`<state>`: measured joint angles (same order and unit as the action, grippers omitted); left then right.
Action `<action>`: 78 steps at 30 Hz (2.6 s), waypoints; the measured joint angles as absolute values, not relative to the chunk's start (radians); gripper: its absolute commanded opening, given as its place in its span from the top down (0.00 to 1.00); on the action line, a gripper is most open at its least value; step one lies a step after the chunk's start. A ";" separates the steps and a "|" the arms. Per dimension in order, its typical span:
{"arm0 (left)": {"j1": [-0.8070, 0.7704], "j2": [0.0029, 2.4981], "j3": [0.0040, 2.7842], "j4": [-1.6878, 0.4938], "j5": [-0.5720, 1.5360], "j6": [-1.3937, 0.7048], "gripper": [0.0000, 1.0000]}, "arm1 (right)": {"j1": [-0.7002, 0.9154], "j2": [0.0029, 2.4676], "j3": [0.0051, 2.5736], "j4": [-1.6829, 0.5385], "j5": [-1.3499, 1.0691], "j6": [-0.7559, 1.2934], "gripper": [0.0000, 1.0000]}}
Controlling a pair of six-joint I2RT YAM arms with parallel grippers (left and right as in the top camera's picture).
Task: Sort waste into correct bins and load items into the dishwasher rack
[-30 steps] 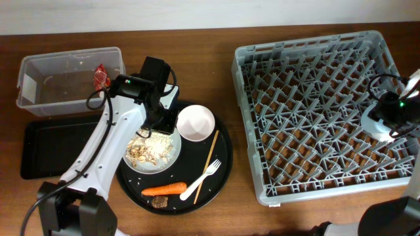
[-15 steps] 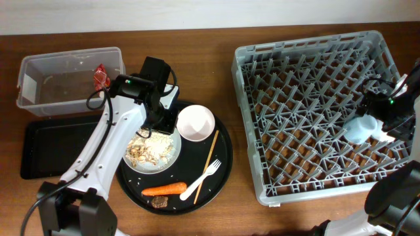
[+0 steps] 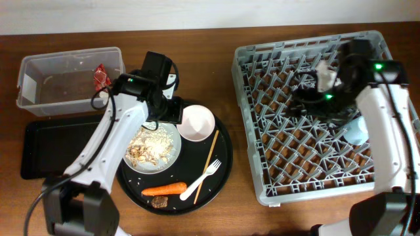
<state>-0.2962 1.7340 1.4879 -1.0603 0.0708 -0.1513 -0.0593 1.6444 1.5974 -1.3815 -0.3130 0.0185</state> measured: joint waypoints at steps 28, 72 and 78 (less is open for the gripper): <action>0.153 1.754 1.488 -1.237 0.075 -0.185 0.46 | 0.559 2.127 1.598 -0.850 -0.112 0.337 0.91; 0.153 1.754 1.488 -1.230 0.078 -0.203 0.46 | 0.027 2.316 2.077 -1.470 1.189 0.565 0.90; 0.153 1.754 1.488 -1.223 0.078 -0.203 0.46 | 0.042 2.312 2.074 -1.511 1.181 0.593 0.90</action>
<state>0.1528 1.7538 1.4876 -1.2232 0.0784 -0.2031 0.0418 2.3119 2.0735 -1.5112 1.1809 0.5930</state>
